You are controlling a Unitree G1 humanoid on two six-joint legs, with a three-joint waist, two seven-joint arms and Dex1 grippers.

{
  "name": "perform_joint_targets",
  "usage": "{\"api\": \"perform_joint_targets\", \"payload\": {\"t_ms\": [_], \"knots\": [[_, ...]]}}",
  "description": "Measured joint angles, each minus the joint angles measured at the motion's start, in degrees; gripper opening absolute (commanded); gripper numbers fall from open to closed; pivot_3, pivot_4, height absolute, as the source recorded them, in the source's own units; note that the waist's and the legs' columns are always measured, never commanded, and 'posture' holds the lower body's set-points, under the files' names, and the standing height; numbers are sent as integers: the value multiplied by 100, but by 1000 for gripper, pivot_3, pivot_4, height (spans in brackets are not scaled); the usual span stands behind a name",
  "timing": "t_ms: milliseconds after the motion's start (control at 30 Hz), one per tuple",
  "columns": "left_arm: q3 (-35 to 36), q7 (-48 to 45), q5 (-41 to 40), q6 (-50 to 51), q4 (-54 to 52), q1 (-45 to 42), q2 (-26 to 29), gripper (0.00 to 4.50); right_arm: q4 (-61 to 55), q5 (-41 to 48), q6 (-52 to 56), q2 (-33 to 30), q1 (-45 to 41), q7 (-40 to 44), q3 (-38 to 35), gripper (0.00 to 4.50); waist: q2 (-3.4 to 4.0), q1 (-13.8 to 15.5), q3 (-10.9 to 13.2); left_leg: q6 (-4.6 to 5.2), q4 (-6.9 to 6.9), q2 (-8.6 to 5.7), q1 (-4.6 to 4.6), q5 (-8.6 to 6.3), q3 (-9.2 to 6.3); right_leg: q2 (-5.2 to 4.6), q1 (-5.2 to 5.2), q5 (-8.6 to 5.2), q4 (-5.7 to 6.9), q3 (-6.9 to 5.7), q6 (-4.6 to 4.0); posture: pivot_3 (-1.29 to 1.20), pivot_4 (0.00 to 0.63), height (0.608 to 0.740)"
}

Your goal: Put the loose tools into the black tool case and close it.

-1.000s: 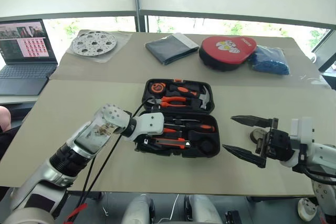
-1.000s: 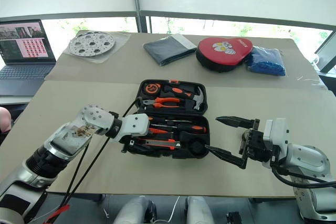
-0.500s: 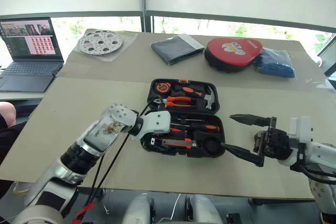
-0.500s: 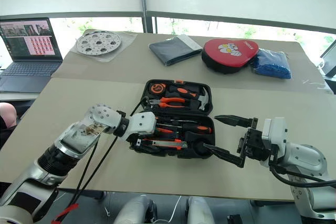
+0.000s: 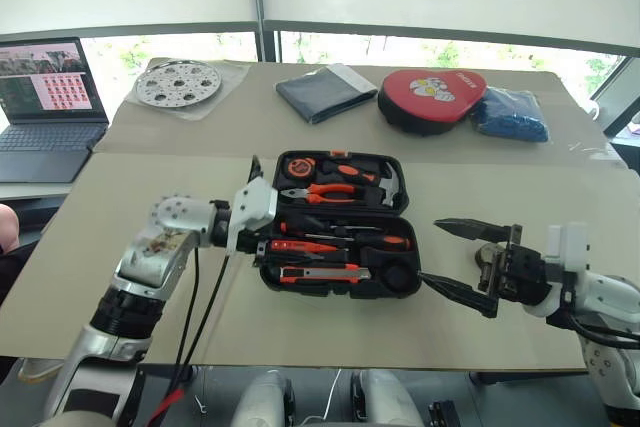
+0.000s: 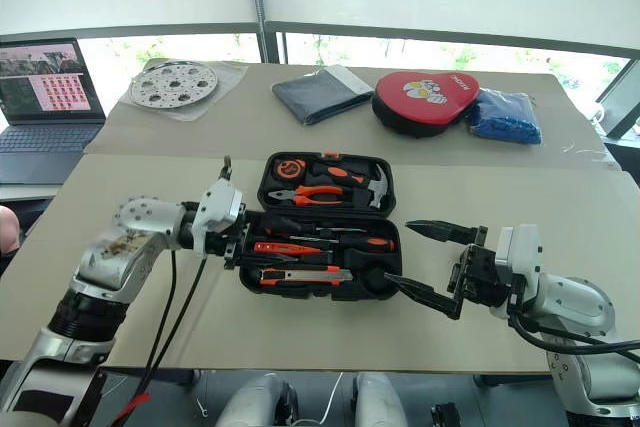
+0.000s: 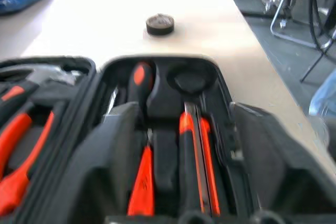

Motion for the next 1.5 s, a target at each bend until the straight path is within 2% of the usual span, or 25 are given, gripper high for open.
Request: {"api": "perform_joint_targets", "payload": {"t_ms": [33, 67, 167, 433, 633, 833, 933, 1000, 1067, 1133, 1167, 1300, 1433, 1500], "knots": [[18, 6, 14, -148, 95, 91, -50, 1314, 27, -23, 0, 21, 0, -22, 0, 4500, 0, 0, 0, 0, 1, 0, 0, 0, 0, 0, 1, 0, 0, 0, 0, 0, 150, 740], [32, 17, 45, -334, 206, 180, -102, 1113, 38, -45, -1, 60, 0, -51, 1, 4500, 0, 9, 0, 1, 1, 0, 0, -1, 0, -2, 1, 0, 0, 0, 0, 0, 150, 740], [20, 67, 124, -690, 451, 336, -217, 13, 48, -96, -6, 100, 3, -89, 1, 4500, 0, 22, 0, 3, 1, -1, -1, -2, 0, -4, 1, 0, -1, 0, 0, 0, 150, 740], [-324, 317, 757, -1487, 1001, 335, -445, 13, 50, -104, -12, 153, 43, -165, -2, 4500, 16, 5, -11, 4, 0, -1, 7, -2, 1, -3, 10, 1, 0, 1, 0, 0, 150, 740], [-624, 409, 1021, -1111, 1102, 115, -516, 13, 50, -104, -12, 160, 110, -177, -2, 4500, 46, 18, -36, 7, -1, -2, 26, -4, 1, -4, 28, 1, 2, 2, 1, 0, 150, 740], [-1001, 563, 1221, 362, 650, -134, -494, 13, 50, -108, -13, 164, 103, -213, 0, 4500, 49, 25, -68, 10, -3, -2, 38, -6, 1, -3, 39, 1, 0, 4, 3, 0, 150, 740], [-1020, 674, 1284, 318, 607, -119, -514, 13, 50, -109, -13, 165, 94, -218, -1, 4500, 50, 33, -71, 11, -4, -2, 54, -7, 1, -5, 55, 0, -2, 7, 2, 0, 150, 740], [-799, 844, 1196, -179, 785, 105, -791, 13, 48, -116, -32, 171, 106, -259, -16, 4500, 58, 36, -73, 17, -6, -2, 60, -11, 4, -13, 60, 0, -5, 11, 2, 0, 150, 740], [-437, 830, 759, -589, 833, 420, -1067, 518, 31, -120, -38, 180, 159, -341, -95, 4500, 48, 45, -66, 17, -3, 0, 32, -11, 4, -19, 29, 1, -1, 10, 1, 0, 150, 740], [-42, 594, 164, -560, 726, 653, -1024, 973, 31, -101, -40, 166, 349, -352, -356, 4500, 43, 19, -62, 9, -1, 3, 0, -6, 0, -16, -3, 3, 4, 5, 1, 0, 150, 740], [183, 503, -91, -540, 633, 718, -923, 1475, 55, -97, -42, 134, 550, -315, -534, 4500, 42, 20, -60, 8, -2, 4, -1, -5, -3, -16, -3, 2, 9, 0, 0, 0, 150, 740], [1155, 230, -804, -508, 242, 835, -281, 2823, 289, -102, -112, 29, 1165, -179, -1191, 4500, 45, 4, -57, 3, -10, 7, 3, -2, -5, -10, 1, 0, 2, -2, -2, 0, 150, 740], [1664, -32, -1358, -356, -82, 1402, 52, 4252, 466, -284, -546, 162, 1657, -106, -1626, 4500, 44, -18, -55, 6, -11, 9, 6, -5, 0, -8, 4, -1, -6, 1, 1, 0, 150, 740], [2018, -259, -1503, -372, -174, 2012, 362, 4387, 724, -448, -820, 385, 2020, -139, -1893, 4500, 42, -19, -53, 3, -19, 11, 6, -6, 0, -6, -1, -5, -8, 1, -1, 0, 150, 740]]}}
